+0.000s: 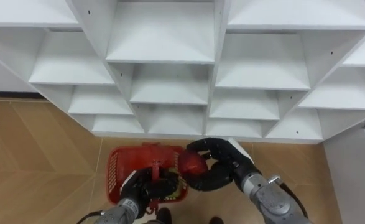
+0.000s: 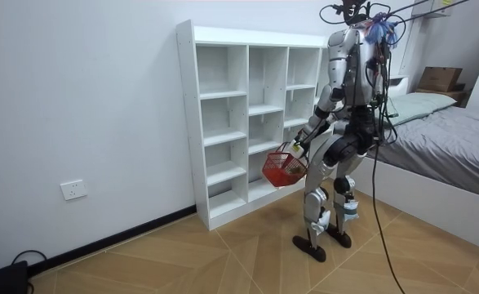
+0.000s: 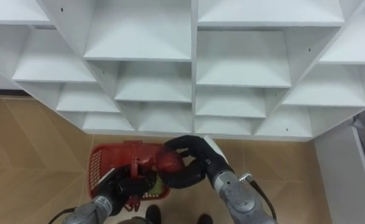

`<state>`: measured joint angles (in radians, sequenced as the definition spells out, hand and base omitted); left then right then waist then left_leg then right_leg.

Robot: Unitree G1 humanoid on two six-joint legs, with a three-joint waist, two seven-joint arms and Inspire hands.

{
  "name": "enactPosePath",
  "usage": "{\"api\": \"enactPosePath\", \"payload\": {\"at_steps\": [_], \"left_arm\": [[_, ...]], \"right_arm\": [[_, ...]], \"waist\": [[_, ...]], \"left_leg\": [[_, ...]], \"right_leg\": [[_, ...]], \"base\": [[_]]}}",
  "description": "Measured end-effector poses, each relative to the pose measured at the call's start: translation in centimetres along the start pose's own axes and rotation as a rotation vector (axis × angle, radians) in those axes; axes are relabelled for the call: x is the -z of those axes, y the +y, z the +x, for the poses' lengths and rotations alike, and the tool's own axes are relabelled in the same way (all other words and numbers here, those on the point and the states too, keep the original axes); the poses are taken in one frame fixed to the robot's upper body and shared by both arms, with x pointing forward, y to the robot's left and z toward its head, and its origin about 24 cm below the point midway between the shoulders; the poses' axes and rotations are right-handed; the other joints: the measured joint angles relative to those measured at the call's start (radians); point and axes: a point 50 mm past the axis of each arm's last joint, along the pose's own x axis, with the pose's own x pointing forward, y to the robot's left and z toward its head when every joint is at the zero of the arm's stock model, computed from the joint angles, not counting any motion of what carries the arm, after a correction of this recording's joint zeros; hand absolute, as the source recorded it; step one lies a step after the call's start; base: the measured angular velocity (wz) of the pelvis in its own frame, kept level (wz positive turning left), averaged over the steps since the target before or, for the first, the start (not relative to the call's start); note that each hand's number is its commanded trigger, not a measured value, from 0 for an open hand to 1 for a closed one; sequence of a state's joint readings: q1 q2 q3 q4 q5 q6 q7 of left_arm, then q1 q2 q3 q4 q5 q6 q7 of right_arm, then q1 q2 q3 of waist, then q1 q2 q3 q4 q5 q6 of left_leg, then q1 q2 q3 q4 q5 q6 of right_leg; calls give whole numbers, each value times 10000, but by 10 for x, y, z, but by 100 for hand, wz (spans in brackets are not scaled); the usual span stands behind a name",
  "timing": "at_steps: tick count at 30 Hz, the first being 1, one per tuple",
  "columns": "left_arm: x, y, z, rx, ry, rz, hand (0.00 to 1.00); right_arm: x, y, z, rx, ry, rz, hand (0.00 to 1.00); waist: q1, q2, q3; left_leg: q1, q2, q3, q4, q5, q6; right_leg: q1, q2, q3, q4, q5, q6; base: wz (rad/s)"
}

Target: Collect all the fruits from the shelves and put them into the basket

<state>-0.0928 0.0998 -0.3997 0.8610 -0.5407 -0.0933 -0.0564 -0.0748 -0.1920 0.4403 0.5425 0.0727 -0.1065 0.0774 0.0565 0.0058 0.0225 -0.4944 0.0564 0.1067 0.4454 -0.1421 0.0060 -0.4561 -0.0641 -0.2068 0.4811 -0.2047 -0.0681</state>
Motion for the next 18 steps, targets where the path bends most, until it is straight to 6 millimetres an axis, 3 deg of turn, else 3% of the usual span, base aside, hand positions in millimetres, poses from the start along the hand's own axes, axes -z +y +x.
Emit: {"api": "enactPosePath", "payload": {"at_steps": [12,14,18], "left_arm": [[-2,-5,2,429,19,304,100],[-6,-7,3,565,-57,394,100],[-7,-8,4,698,-97,420,100]], "right_arm": [[-5,-8,8,145,58,-230,100],[-7,-9,10,137,3,-257,100],[-9,-9,11,146,-44,-288,100]], "waist": [[-5,-8,78],[20,-3,143],[23,0,150]], "left_leg": [[-148,12,16,-69,-27,5],[-230,9,17,-65,-29,7],[-411,11,-5,-41,-32,11]], "right_leg": [[-115,48,34,-180,42,23],[-194,46,34,-177,44,27],[-369,44,34,-160,42,29]], "base": [[-1],[0],[0]]}}
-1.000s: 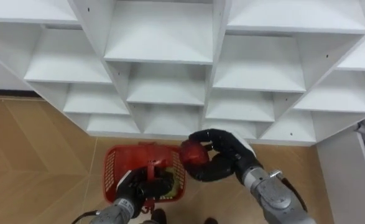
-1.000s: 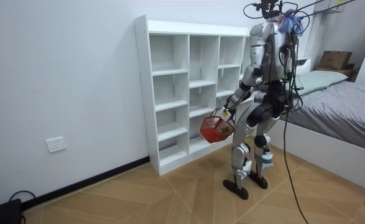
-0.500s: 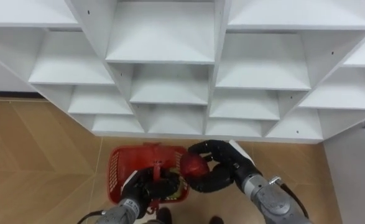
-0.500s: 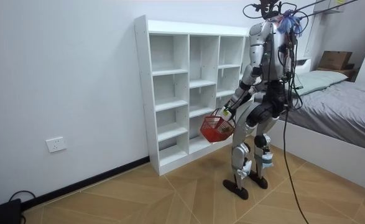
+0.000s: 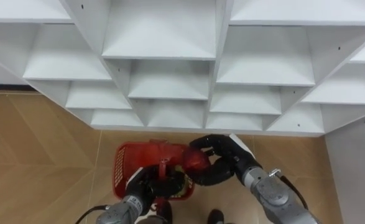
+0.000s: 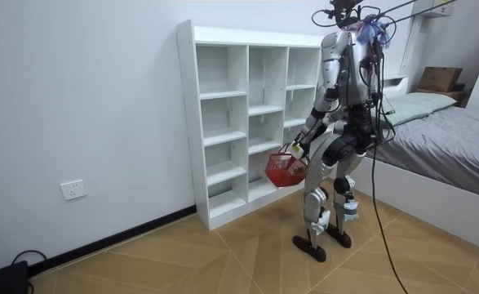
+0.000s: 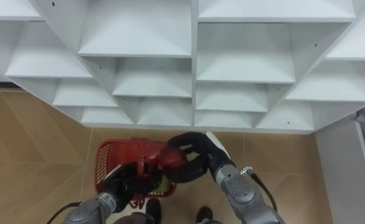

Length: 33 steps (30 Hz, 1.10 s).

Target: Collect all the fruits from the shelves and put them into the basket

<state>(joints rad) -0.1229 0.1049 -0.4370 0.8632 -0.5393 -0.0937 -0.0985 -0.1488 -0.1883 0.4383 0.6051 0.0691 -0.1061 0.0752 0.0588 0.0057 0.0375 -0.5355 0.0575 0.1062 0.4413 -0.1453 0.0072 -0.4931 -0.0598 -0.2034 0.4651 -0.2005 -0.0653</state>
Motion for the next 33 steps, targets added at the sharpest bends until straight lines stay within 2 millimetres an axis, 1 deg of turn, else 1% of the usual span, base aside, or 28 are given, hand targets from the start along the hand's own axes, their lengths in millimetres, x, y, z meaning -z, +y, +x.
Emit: {"api": "enactPosePath", "payload": {"at_steps": [7,10,16,21,24,33], "left_arm": [[1,-2,0,200,40,45,100],[0,-4,1,280,37,109,100],[1,-5,1,441,62,119,100],[1,-7,1,544,70,122,100],[0,-8,1,600,35,97,100],[-1,-12,3,709,-10,2,100]], "right_arm": [[10,-3,0,296,547,14,100],[9,-5,1,475,547,-8,100],[5,-10,5,636,536,-151,100],[8,-7,6,552,675,-93,100],[10,0,7,393,772,113,100],[11,-2,7,567,828,374,100]], "waist": [[11,4,1],[11,14,6],[19,92,55],[32,98,59],[41,98,58],[36,107,48]], "left_leg": [[-30,-3,-19,77,-35,15],[-29,-5,-25,108,-37,19],[-31,-3,-31,218,-54,37],[-31,-2,-33,236,-56,38],[-39,-2,-29,239,-58,41],[-146,-4,-26,343,-66,48]], "right_leg": [[13,-13,-2,6,-12,20],[17,-19,-4,42,-15,24],[8,-38,-8,179,-31,26],[8,-40,-8,183,-29,25],[-7,-40,-4,185,-29,25],[-115,-58,1,277,-26,24]], "base": [[0],[0],[0],[0],[0],[0]]}}
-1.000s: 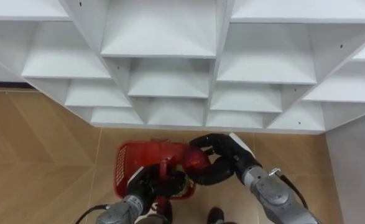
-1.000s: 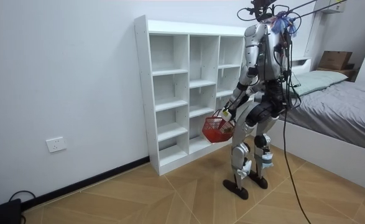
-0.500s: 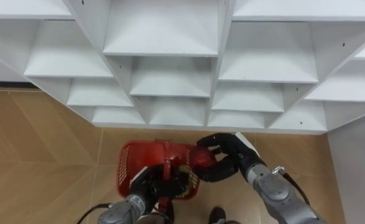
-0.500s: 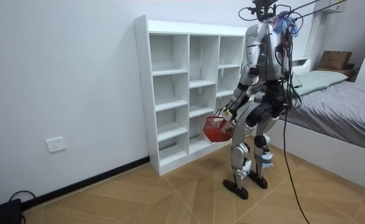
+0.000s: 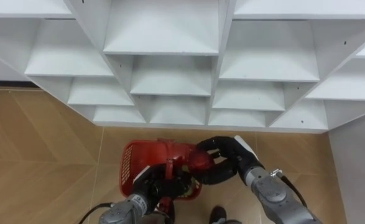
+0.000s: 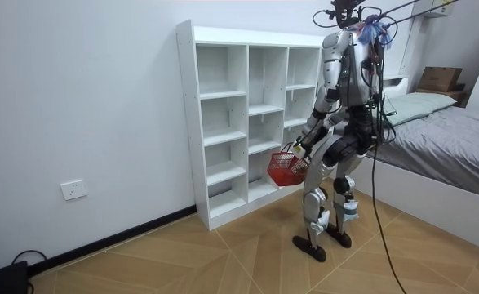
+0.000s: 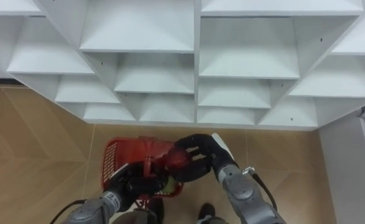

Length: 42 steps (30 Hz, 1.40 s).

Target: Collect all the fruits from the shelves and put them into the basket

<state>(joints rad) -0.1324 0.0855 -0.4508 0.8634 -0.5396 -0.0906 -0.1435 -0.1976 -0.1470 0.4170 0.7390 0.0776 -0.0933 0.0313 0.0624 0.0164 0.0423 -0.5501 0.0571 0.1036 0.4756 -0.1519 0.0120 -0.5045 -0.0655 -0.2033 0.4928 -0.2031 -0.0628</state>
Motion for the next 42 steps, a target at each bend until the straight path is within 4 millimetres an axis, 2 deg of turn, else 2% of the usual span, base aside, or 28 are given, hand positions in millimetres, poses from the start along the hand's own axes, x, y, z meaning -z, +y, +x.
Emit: {"api": "enactPosePath", "payload": {"at_steps": [15,16,17,18,30,42], "left_arm": [[1,-3,1,-24,89,-254,100],[1,-2,1,-32,80,-265,100],[0,-2,2,-35,74,-268,100],[0,-2,2,-34,69,-264,100],[-2,-5,5,224,132,-177,100],[-2,-5,5,243,188,-169,100]], "right_arm": [[2,1,3,123,216,523,100],[2,1,3,127,205,544,64],[2,1,3,134,197,545,34],[2,1,3,140,200,545,0],[-8,2,10,206,50,551,0],[-7,3,10,259,67,655,0]], "waist": [[-23,-13,-7],[-24,-13,-7],[-33,-15,-6],[-34,-17,-6],[-55,-33,1],[-55,-61,22]], "left_leg": [[8,-1,3,51,8,8],[8,-2,3,51,8,8],[7,-3,2,51,8,8],[7,-3,2,51,8,8],[24,-2,1,48,8,8],[15,-3,0,32,7,8]], "right_leg": [[2,-17,-7,74,7,-4],[3,-18,-8,71,7,-4],[3,-18,-8,70,7,-4],[4,-18,-8,70,7,-4],[31,-19,-13,59,8,-3],[25,-19,-20,48,6,-1]], "base": [[0],[0],[0],[0],[0],[0]]}}
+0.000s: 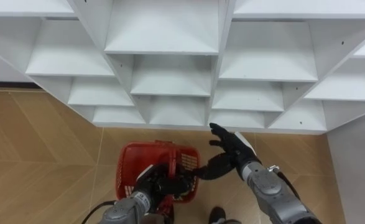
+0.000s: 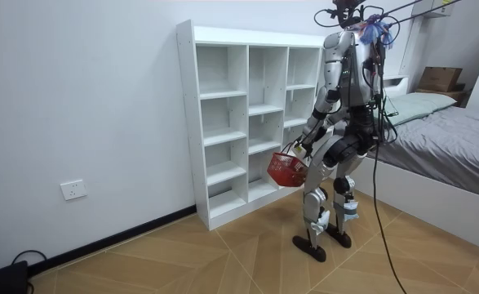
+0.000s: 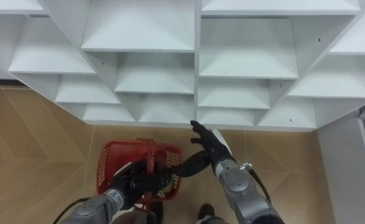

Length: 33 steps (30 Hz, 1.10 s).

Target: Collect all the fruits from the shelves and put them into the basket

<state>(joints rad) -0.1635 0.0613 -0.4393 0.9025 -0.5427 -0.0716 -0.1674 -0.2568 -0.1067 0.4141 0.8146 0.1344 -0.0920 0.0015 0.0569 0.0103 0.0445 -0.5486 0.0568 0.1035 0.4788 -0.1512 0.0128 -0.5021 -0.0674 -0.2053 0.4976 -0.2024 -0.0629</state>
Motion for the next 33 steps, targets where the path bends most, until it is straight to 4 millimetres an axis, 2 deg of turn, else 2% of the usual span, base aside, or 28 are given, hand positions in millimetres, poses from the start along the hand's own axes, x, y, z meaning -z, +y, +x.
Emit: {"api": "enactPosePath", "payload": {"at_steps": [18,24,27,30,33], "left_arm": [[-1,0,0,10,13,70,100],[4,11,-4,-339,220,415,100],[14,28,-9,-973,667,553,100],[20,44,-18,-1553,949,1171,100],[35,54,-29,-2030,1366,1558,100]], "right_arm": [[4,-2,-1,238,151,416,0],[28,-2,-5,267,1130,897,0],[48,-2,-15,327,1718,1069,0],[66,-11,-25,617,2252,1036,0],[86,-16,-37,837,2918,1049,0]], "waist": [[18,-3,7],[-22,1,9],[-46,-9,7],[-38,-30,0],[-56,-92,-49]], "left_leg": [[55,-2,4,-216,0,-2],[493,3,-10,-510,18,-30],[976,-12,27,-732,16,-34],[1427,-92,35,-1102,21,-48],[2011,-179,39,-1436,31,-55]], "right_leg": [[64,23,-6,-175,10,11],[604,131,-50,-725,92,49],[1180,150,-119,-1052,90,70],[1561,117,-139,-1294,53,130],[2125,88,-165,-1596,23,187]], "base": [[0],[1],[6],[3],[3]]}}
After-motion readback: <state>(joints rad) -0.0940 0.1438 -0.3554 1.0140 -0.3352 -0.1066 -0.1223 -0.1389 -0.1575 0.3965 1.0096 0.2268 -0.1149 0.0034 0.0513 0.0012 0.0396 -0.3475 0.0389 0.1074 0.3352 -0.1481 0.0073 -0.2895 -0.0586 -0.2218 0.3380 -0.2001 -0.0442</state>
